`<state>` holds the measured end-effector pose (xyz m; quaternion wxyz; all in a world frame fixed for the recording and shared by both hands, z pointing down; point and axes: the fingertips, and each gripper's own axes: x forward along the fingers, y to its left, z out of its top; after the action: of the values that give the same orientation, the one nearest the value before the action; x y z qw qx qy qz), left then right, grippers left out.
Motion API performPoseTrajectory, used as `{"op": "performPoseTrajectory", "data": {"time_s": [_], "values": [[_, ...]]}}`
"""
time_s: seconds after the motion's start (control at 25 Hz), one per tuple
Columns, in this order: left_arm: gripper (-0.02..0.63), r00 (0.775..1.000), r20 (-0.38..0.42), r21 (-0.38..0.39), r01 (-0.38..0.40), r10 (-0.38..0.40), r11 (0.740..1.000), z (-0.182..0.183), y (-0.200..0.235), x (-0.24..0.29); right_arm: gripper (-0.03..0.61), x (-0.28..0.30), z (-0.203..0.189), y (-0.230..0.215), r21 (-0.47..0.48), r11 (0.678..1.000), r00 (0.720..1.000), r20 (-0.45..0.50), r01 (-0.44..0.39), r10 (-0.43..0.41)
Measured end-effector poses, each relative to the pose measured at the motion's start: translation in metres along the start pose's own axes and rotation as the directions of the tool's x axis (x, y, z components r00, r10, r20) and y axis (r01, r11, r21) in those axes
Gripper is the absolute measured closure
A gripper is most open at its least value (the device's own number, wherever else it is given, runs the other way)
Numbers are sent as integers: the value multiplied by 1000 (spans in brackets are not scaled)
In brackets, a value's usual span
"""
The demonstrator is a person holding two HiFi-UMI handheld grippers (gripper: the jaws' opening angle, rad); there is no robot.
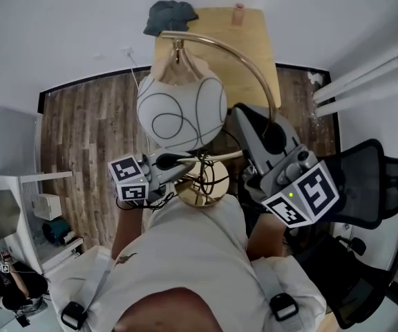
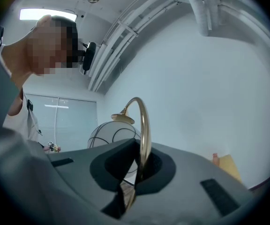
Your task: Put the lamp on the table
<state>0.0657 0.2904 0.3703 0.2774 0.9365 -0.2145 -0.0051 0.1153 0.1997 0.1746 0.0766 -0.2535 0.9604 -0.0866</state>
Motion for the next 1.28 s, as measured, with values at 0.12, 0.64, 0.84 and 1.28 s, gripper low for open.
{"op": "performPoseTrajectory", "data": {"time_s": [0.12, 0.64, 0.84, 1.28], "values": [[615, 1000, 6, -5, -17, 17, 1000, 10, 14, 11, 577, 9, 2, -20, 7, 1000, 1000, -2, -17, 17], [615, 998, 21, -14, -52, 52, 999, 35, 40, 35, 577, 26, 11, -57, 20, 999, 999, -27, -39, 40], [615, 999, 16, -15, -44, 44, 999, 45, 58, 41, 577, 39, 13, -75, 16, 999, 999, -27, -32, 33], [615, 1000, -14, -5, -18, 18, 1000, 80, 133, 44, 577, 100, 6, -131, 25, 1000, 999, -40, 18, -17]]}}
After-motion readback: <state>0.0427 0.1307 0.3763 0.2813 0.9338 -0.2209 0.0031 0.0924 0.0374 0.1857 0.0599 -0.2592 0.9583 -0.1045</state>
